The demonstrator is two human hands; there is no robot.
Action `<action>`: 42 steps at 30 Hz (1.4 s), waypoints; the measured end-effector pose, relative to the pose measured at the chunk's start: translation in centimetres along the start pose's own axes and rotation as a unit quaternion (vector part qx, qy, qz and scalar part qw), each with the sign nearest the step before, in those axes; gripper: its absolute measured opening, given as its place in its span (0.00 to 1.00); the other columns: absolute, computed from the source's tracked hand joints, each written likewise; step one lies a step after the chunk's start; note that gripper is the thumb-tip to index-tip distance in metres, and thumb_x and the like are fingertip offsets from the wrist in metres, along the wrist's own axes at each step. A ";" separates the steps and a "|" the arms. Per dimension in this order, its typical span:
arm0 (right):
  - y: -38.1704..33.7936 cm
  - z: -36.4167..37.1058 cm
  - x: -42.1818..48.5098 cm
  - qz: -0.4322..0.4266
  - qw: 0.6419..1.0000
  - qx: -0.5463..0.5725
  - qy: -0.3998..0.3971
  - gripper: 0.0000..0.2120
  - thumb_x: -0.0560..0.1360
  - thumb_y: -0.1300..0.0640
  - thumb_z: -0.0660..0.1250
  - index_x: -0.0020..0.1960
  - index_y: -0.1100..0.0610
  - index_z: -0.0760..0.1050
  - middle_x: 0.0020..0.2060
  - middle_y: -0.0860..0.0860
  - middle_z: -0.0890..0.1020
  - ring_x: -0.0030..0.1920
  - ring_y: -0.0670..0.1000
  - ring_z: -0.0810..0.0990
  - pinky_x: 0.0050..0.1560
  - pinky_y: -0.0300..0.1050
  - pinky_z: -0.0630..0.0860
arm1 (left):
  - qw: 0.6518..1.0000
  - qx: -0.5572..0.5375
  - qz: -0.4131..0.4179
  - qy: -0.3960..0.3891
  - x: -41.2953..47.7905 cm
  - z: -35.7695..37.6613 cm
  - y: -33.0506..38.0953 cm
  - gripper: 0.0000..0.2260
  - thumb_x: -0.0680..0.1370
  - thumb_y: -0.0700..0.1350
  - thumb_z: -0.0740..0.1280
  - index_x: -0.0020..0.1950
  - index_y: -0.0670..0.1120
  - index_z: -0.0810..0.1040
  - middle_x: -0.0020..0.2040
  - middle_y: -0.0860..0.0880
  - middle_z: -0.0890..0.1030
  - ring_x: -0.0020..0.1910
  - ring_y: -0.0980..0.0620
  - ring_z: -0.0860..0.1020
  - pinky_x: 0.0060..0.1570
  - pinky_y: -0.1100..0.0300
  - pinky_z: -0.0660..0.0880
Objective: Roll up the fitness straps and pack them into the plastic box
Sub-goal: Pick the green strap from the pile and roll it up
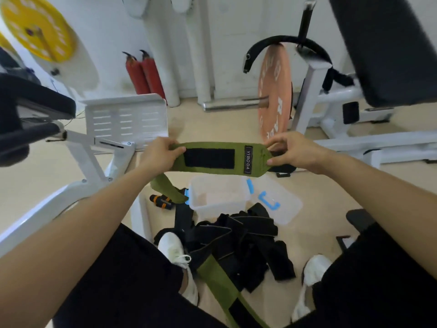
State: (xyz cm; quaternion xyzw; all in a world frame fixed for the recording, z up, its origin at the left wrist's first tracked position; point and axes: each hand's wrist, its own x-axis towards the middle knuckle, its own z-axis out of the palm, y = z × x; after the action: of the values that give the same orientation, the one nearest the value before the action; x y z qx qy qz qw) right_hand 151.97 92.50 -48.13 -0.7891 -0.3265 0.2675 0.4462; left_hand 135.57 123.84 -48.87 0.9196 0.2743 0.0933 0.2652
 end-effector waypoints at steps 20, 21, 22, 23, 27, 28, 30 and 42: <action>1.9 7.5 7.5 -0.060 0.971 0.187 0.135 0.13 0.72 0.67 0.76 0.54 0.64 0.79 0.41 0.58 0.85 0.41 0.54 0.86 0.44 0.48 0.83 | 0.913 -0.354 0.081 -0.187 0.9 10.3 1.5 0.08 0.81 0.39 0.70 0.48 0.34 0.78 0.42 0.41 0.79 0.42 0.49 0.78 0.48 0.54 0.76; 2.9 8.1 7.9 -0.048 0.971 0.184 0.147 0.13 0.73 0.66 0.76 0.55 0.63 0.78 0.38 0.55 0.84 0.39 0.53 0.85 0.42 0.46 0.82 | 0.911 -0.368 0.055 -0.179 0.8 10.3 0.9 0.07 0.81 0.39 0.69 0.50 0.35 0.78 0.43 0.42 0.80 0.42 0.49 0.79 0.47 0.54 0.78; 4.2 8.8 8.2 -0.033 0.975 0.161 0.152 0.12 0.73 0.63 0.76 0.54 0.61 0.78 0.37 0.53 0.83 0.37 0.51 0.84 0.40 0.44 0.81 | 0.908 -0.380 0.025 -0.175 0.6 10.6 0.0 0.06 0.82 0.39 0.68 0.51 0.36 0.78 0.43 0.42 0.81 0.42 0.50 0.80 0.47 0.54 0.80; 6.0 9.8 8.2 -0.014 0.981 0.127 0.144 0.11 0.73 0.61 0.77 0.53 0.60 0.78 0.36 0.52 0.83 0.36 0.50 0.83 0.39 0.44 0.81 | 0.907 -0.383 -0.007 -0.174 0.3 10.8 -1.1 0.05 0.82 0.39 0.67 0.51 0.38 0.78 0.44 0.44 0.82 0.41 0.51 0.81 0.47 0.55 0.82; 15.5 16.3 6.4 0.078 0.997 -0.007 0.026 0.12 0.71 0.58 0.79 0.52 0.59 0.81 0.38 0.57 0.84 0.37 0.50 0.81 0.45 0.48 0.81 | 0.910 -0.355 -0.120 -0.176 -1.8 12.9 -6.2 0.02 0.81 0.43 0.70 0.50 0.45 0.80 0.45 0.47 0.85 0.41 0.53 0.84 0.45 0.57 0.81; 17.6 17.9 5.6 0.093 0.995 -0.035 -0.013 0.12 0.71 0.57 0.79 0.51 0.59 0.82 0.38 0.56 0.85 0.37 0.48 0.81 0.47 0.46 0.80 | 0.910 -0.349 -0.142 -0.172 -2.4 13.4 -7.4 0.01 0.80 0.43 0.71 0.51 0.47 0.80 0.46 0.46 0.85 0.42 0.52 0.84 0.45 0.58 0.80; 21.0 21.0 4.5 0.112 0.986 -0.072 -0.096 0.13 0.71 0.56 0.79 0.52 0.59 0.82 0.37 0.52 0.85 0.35 0.43 0.81 0.48 0.43 0.78 | 0.909 -0.343 -0.172 -0.163 -3.5 14.5 -9.6 0.06 0.79 0.42 0.73 0.52 0.50 0.78 0.47 0.45 0.85 0.43 0.51 0.85 0.45 0.59 0.80; 29.0 34.3 3.7 0.149 0.968 -0.125 -0.158 0.27 0.75 0.56 0.75 0.72 0.56 0.72 0.62 0.54 0.79 0.59 0.53 0.79 0.63 0.52 0.77 | 0.928 -0.280 -0.243 -0.028 -2.7 15.3 -16.6 0.10 0.79 0.41 0.72 0.59 0.46 0.76 0.43 0.52 0.83 0.38 0.61 0.84 0.40 0.65 0.79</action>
State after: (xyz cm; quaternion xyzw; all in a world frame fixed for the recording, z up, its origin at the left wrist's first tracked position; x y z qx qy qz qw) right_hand 137.90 102.17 -89.87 -0.8264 -0.3022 0.4094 0.2413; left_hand 130.65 127.42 -70.76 0.7154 0.4449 0.0732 0.5338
